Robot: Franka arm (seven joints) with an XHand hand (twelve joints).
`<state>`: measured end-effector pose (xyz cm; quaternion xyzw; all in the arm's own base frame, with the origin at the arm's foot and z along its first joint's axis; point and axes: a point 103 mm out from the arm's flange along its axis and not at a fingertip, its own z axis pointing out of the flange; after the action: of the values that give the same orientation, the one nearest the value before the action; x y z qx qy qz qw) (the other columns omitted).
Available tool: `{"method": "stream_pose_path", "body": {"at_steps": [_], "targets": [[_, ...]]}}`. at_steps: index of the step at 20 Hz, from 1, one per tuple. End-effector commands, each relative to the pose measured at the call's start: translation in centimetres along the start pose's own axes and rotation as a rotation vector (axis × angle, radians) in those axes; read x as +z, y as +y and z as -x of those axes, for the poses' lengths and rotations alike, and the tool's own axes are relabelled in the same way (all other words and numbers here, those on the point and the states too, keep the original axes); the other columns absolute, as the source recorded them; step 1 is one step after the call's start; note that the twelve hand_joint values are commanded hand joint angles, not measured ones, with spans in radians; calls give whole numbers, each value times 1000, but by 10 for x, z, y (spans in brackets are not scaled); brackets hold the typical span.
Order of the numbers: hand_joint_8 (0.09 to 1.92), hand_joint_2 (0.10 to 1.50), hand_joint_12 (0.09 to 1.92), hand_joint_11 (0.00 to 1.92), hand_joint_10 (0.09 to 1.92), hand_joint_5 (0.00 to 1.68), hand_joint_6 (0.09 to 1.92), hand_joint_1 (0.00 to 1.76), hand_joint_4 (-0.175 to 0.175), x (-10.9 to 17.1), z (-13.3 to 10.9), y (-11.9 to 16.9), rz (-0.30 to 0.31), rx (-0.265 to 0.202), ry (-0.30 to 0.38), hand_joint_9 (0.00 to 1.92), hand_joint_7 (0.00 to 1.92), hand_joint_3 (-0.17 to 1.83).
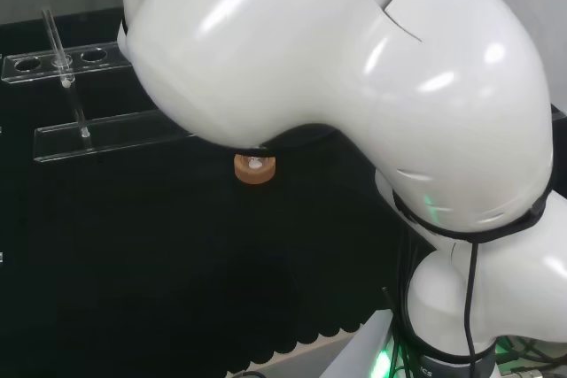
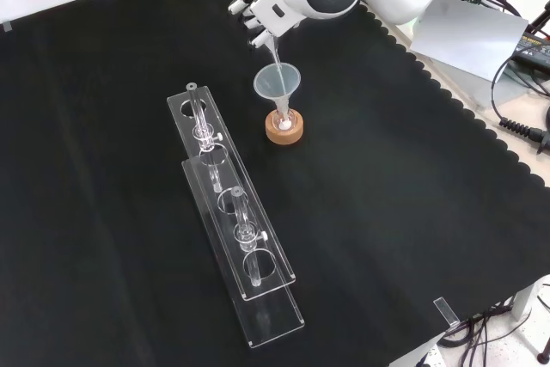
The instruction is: Pour all the NaCl from the weighing funnel into the round-bottom flask.
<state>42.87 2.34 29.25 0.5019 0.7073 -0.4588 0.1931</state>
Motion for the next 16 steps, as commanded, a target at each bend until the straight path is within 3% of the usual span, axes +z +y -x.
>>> {"method": "stream_pose_path", "body": {"at_steps": [1, 16], "targets": [[434, 1033, 957, 938, 141, 1054, 911, 1043, 175, -1, -1, -2, 1, 4, -28, 1321, 1165, 97], [433, 1030, 955, 938, 135, 1054, 912, 1043, 175, -15, -4, -4, 6, 15, -87, 1323, 1165, 104]]}}
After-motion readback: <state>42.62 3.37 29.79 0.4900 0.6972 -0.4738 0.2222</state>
